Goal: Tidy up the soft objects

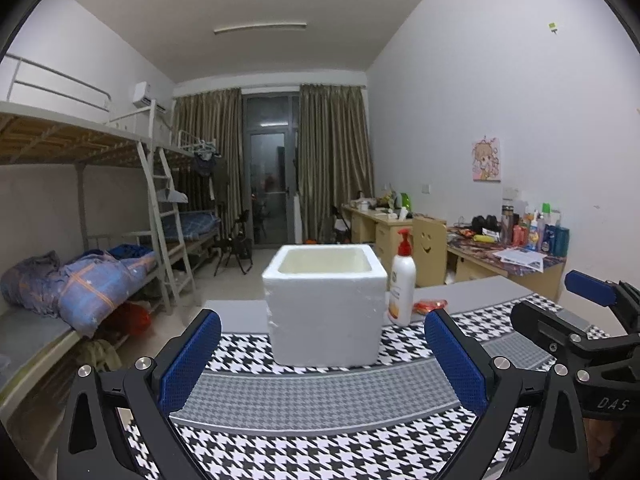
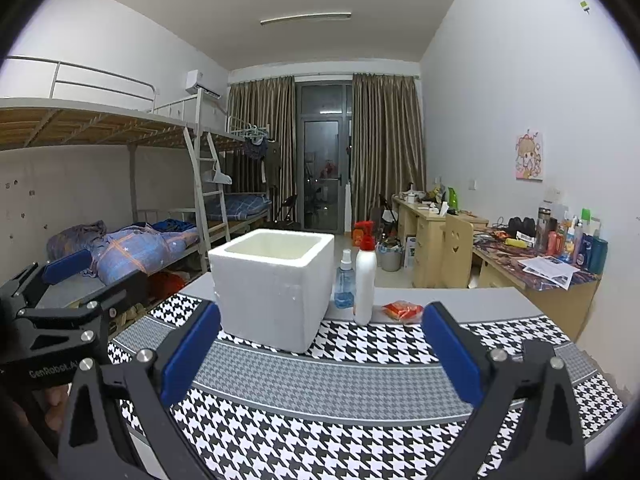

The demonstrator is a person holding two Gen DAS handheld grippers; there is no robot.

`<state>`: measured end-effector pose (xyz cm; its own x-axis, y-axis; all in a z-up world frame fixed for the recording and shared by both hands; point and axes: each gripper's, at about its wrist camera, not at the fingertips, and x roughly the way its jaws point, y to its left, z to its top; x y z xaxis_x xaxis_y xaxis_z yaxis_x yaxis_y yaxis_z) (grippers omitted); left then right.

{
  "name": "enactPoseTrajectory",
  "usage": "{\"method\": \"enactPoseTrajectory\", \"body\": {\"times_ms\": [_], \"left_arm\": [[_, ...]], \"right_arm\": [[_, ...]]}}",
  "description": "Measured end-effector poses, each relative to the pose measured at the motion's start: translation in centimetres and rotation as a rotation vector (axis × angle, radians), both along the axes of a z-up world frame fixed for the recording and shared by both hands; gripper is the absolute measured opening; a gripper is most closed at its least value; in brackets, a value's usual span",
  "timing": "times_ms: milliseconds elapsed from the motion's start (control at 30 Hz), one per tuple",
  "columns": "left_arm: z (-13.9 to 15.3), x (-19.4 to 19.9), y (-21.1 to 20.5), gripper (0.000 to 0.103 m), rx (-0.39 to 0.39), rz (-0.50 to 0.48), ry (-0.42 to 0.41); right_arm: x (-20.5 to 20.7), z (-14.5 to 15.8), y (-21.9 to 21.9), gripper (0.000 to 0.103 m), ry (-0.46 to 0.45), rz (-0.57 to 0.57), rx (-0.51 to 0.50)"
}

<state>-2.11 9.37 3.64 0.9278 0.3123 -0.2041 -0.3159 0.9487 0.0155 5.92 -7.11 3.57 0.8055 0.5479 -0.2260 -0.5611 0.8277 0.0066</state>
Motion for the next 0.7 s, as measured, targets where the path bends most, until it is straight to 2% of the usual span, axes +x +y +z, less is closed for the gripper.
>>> {"method": "enactPoseTrajectory", "body": {"times_ms": [467, 700], "left_arm": [[-2.0, 0.0, 0.8, 0.102, -0.048, 0.0, 0.033], [-2.3, 0.3, 0.5, 0.102, -0.047, -0.006, 0.058]], "right_arm": [[0.6, -1.5, -0.5, 0.102, 0.035, -0.021, 0.001], [0.7, -2.0, -0.4, 0.102, 0.052, -0.017, -0.004]]}}
